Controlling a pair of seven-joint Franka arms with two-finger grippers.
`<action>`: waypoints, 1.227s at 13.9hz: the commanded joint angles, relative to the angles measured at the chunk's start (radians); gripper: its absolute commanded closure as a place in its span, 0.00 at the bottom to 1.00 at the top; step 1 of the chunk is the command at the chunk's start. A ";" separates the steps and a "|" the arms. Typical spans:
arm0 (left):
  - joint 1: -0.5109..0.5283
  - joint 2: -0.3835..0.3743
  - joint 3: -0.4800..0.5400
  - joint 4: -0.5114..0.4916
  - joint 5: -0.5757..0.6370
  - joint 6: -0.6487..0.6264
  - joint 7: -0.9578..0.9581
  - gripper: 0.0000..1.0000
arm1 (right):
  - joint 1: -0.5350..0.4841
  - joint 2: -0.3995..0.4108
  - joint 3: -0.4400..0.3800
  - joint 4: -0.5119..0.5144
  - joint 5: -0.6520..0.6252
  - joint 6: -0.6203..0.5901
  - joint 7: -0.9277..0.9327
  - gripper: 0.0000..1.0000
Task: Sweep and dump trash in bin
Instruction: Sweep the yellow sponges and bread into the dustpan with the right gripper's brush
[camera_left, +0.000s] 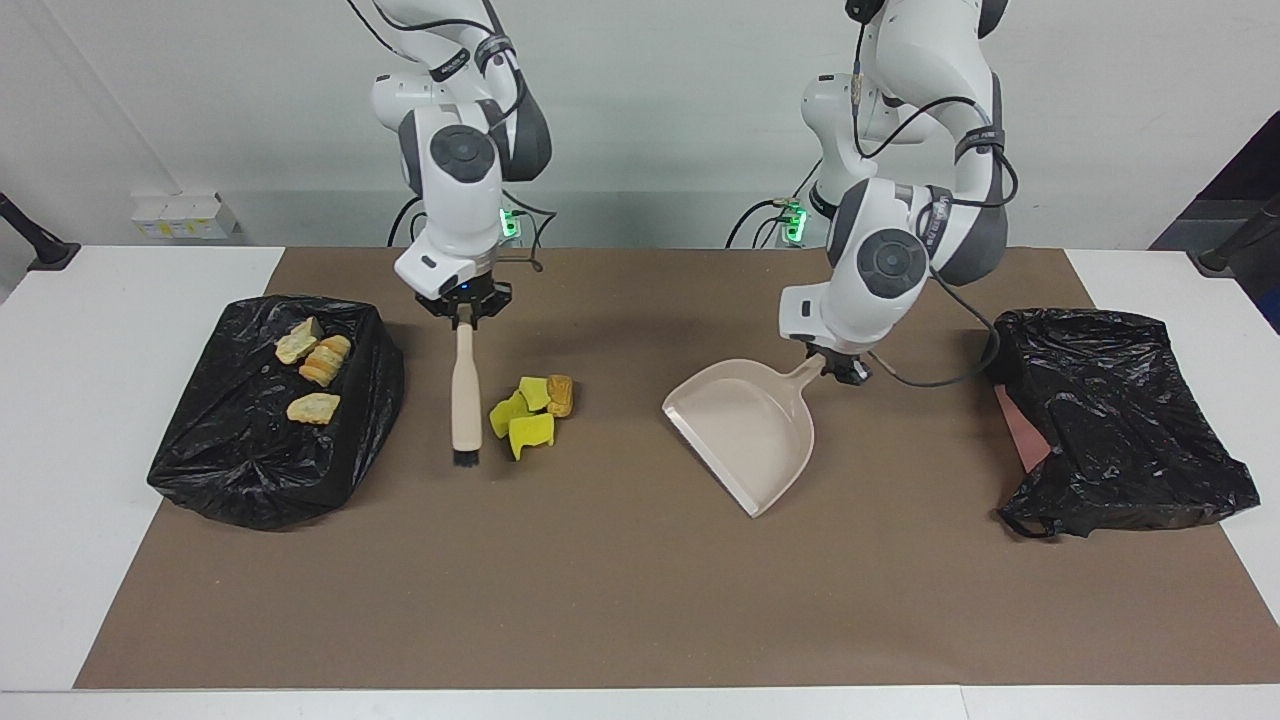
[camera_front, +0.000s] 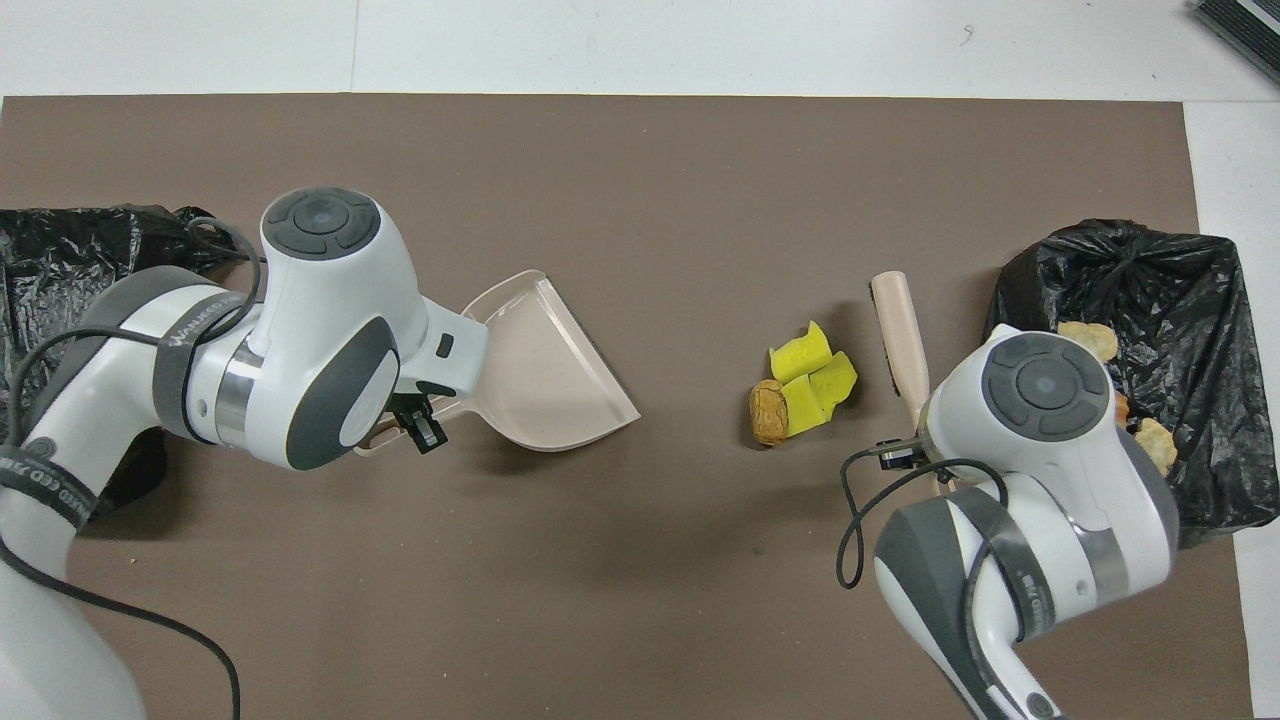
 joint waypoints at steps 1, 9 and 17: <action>-0.073 -0.073 0.011 -0.101 0.016 0.071 0.033 1.00 | 0.002 0.008 0.007 -0.022 0.022 0.023 0.027 1.00; -0.159 -0.087 0.012 -0.171 0.028 0.178 -0.003 1.00 | 0.138 0.067 0.006 -0.022 0.326 0.153 -0.064 1.00; -0.174 -0.099 0.011 -0.248 0.083 0.299 -0.005 1.00 | 0.191 0.052 0.004 0.107 0.625 -0.042 -0.228 1.00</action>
